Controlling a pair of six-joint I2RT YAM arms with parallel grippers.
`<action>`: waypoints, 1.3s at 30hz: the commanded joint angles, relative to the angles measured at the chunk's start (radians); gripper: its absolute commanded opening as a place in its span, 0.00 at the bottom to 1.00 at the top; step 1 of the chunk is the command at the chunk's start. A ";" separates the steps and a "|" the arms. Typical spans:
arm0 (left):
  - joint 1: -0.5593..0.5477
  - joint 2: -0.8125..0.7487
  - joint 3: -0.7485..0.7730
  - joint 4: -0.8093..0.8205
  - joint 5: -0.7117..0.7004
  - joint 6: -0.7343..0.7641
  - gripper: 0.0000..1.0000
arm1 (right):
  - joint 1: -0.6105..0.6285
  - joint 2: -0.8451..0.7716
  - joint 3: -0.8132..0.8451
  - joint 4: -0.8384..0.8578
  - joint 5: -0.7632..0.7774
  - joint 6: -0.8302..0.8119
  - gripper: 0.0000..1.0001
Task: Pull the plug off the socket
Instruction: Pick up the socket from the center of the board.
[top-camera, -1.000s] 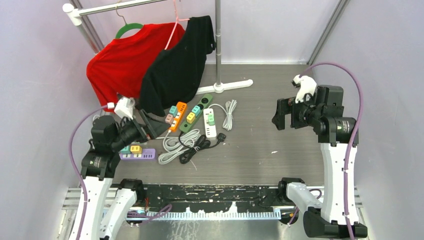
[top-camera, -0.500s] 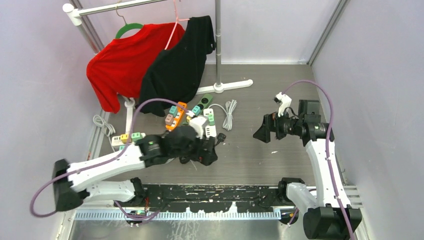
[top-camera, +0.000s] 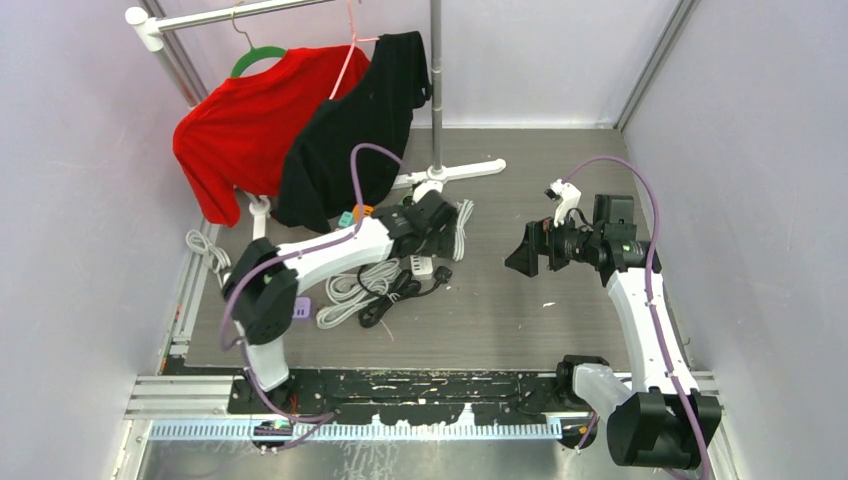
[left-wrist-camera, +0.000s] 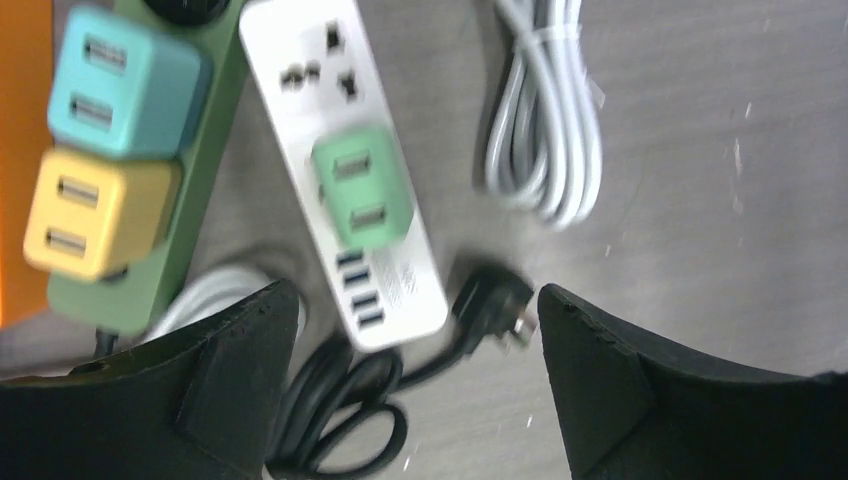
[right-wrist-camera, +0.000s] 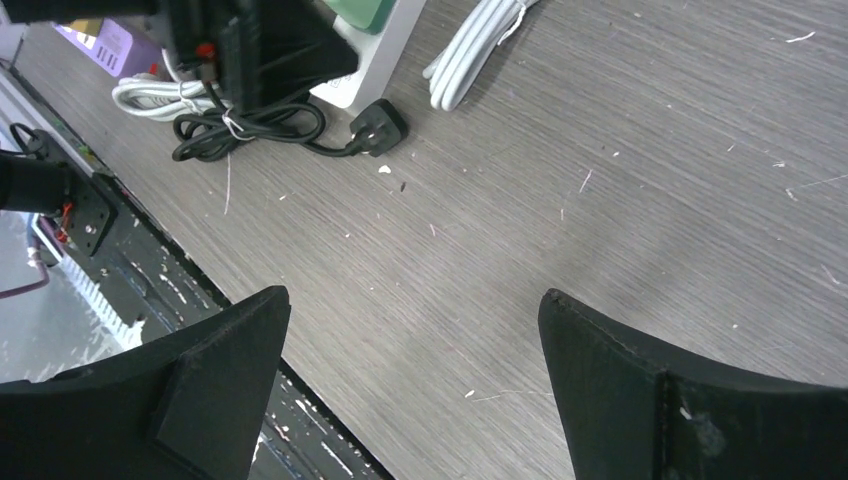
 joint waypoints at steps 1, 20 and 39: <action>0.000 0.115 0.193 -0.112 -0.098 0.024 0.88 | -0.004 -0.021 0.002 0.057 0.015 0.007 0.99; 0.044 0.237 0.191 -0.082 -0.128 -0.067 0.75 | 0.000 -0.038 -0.010 0.072 0.026 0.016 0.99; 0.053 0.255 0.185 -0.041 -0.046 -0.030 0.19 | 0.025 -0.067 -0.014 0.068 0.041 0.015 0.99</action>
